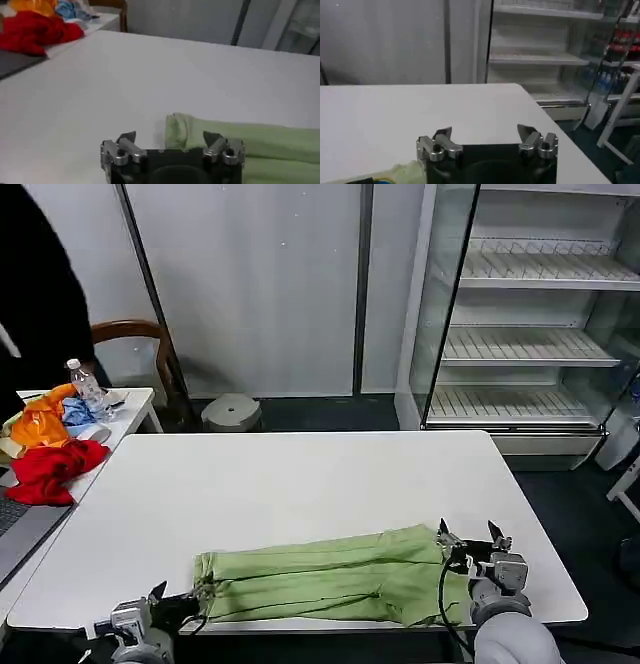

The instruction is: Fold and organize the clothes.

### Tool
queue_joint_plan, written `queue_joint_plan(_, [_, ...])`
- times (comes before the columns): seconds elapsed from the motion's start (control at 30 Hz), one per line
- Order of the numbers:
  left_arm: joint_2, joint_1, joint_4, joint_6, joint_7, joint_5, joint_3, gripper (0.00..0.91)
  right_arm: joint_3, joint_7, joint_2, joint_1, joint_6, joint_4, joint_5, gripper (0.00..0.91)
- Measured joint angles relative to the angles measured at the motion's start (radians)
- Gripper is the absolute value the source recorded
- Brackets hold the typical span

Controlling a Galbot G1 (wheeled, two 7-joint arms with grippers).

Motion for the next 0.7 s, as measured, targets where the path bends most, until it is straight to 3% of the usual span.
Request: queue_joint_plan(0.7, [-0.013,-0.033,0.062,-0.005,0.036,-0.048,0.035,0.907,0.027,0.004,-0.008,-0.039,0.0,0.023,-0.005,0.907])
